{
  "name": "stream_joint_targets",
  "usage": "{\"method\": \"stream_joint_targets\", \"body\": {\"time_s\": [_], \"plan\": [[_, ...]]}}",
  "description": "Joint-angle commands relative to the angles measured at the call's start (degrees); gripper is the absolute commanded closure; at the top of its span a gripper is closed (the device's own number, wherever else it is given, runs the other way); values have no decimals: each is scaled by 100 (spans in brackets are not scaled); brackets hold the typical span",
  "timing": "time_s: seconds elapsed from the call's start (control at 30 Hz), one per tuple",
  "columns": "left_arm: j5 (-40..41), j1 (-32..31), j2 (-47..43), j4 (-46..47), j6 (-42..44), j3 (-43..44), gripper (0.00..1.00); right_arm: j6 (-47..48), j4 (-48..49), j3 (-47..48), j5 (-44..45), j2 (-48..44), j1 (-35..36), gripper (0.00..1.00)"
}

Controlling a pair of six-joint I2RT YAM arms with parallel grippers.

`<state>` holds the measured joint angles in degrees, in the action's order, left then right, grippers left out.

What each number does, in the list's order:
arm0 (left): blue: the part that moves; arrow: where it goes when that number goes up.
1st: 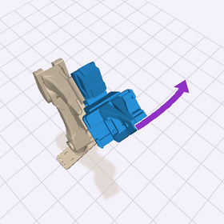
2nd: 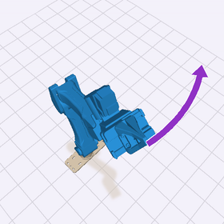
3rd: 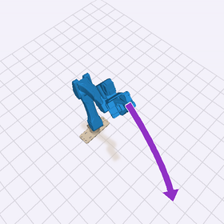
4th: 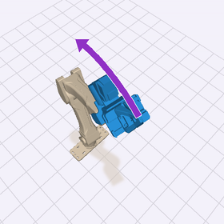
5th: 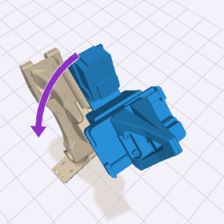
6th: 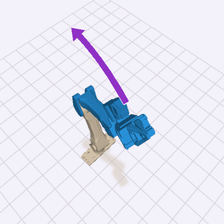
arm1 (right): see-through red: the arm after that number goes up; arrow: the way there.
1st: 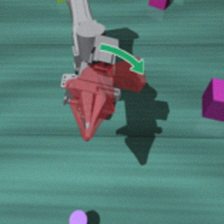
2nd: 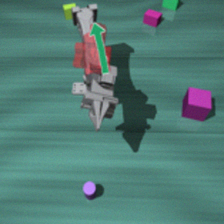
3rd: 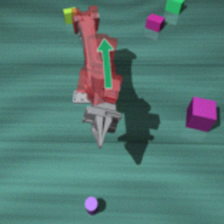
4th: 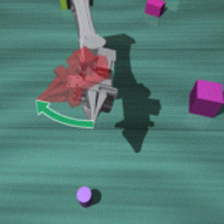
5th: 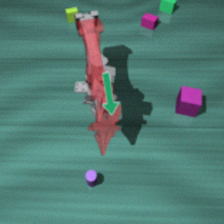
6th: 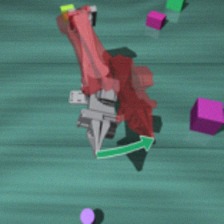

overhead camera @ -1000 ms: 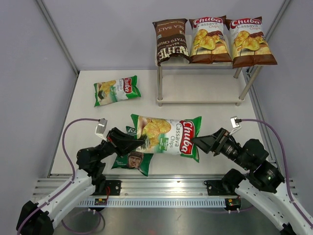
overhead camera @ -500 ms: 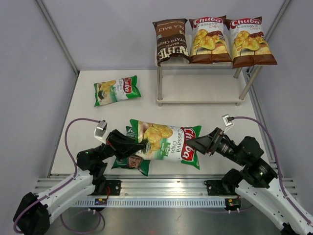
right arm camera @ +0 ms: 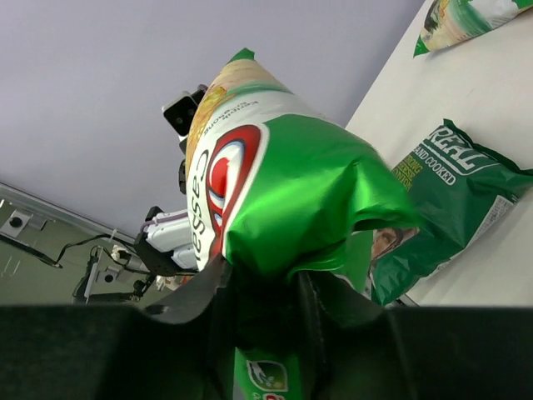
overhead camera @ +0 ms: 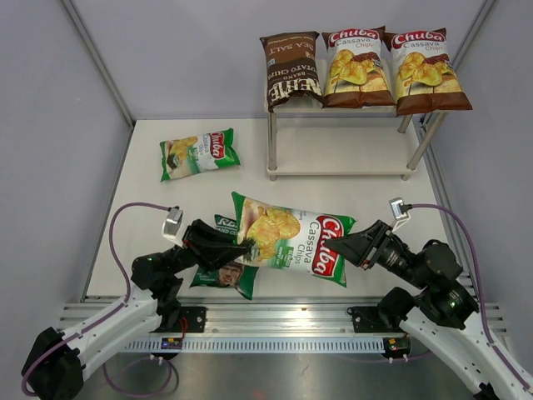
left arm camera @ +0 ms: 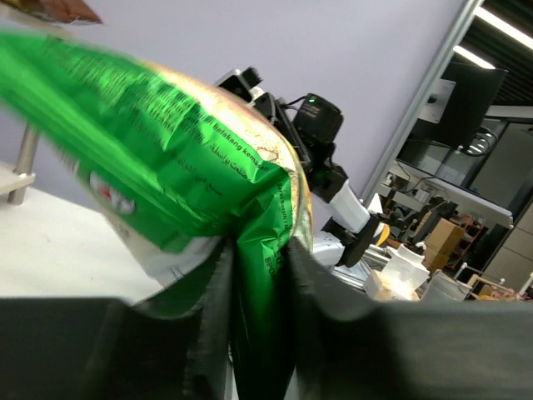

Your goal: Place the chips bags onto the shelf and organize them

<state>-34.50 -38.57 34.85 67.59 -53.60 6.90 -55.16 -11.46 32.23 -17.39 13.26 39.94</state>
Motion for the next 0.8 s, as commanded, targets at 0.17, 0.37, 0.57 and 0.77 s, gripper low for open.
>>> {"method": "stream_joint_targets", "body": {"time_s": [0.17, 0.37, 0.57, 0.77], "plan": [[426, -54, -575, -1545, 877, 286, 37, 532, 398, 109, -256, -156, 49, 98], [1513, -54, -1285, -3652, 1317, 821, 1, 576, 15, 47, 601, -227, 49, 100], [5160, -54, -2078, -8345, 809, 2041, 1, -82, -112, -374, 2603, -210, 49, 100], [5692, -54, -1729, -10552, 1255, 3044, 1, -593, 372, -736, 4634, 247, 40, 100]]}}
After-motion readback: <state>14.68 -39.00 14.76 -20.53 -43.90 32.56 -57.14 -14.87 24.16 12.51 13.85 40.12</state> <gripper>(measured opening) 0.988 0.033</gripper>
